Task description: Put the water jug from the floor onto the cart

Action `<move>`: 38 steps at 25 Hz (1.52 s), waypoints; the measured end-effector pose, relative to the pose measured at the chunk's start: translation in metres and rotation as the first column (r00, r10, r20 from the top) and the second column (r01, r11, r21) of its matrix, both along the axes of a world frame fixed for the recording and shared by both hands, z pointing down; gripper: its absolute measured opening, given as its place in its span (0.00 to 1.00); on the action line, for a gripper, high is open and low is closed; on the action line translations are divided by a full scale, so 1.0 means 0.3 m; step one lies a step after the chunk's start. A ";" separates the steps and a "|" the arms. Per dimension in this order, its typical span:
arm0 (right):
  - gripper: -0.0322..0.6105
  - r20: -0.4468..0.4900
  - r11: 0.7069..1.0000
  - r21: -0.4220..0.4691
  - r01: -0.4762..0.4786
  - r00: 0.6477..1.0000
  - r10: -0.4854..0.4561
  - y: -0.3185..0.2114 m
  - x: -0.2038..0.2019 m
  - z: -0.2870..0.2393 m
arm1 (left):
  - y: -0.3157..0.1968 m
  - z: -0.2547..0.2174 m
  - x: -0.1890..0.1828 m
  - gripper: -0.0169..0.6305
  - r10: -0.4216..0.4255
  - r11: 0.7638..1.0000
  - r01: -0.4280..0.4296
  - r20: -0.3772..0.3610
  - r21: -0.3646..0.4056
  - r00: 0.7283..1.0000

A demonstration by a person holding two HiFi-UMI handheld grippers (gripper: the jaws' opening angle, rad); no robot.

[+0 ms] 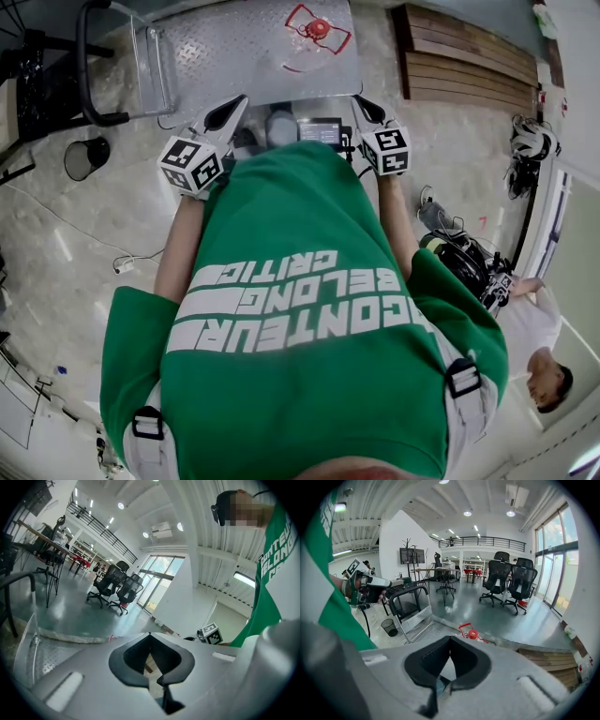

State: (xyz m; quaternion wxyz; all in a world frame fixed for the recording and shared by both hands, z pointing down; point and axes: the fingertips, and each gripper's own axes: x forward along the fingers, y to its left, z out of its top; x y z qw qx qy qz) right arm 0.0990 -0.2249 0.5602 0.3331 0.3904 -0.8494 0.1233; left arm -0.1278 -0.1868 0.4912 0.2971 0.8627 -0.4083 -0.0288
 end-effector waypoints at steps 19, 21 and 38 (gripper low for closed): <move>0.04 -0.013 1.000 -0.012 0.025 1.000 -0.025 0.010 -0.012 0.006 | 0.010 0.008 0.003 0.05 0.001 1.000 -0.001 -0.010 -0.010 1.000; 0.04 -0.014 1.000 -0.013 0.026 1.000 -0.027 0.010 -0.012 0.007 | 0.009 0.009 0.003 0.05 -0.002 1.000 0.001 -0.012 -0.011 1.000; 0.04 -0.001 1.000 -0.013 0.028 1.000 -0.028 0.038 -0.005 0.016 | 0.044 0.014 0.016 0.05 -0.008 1.000 0.007 -0.008 -0.014 1.000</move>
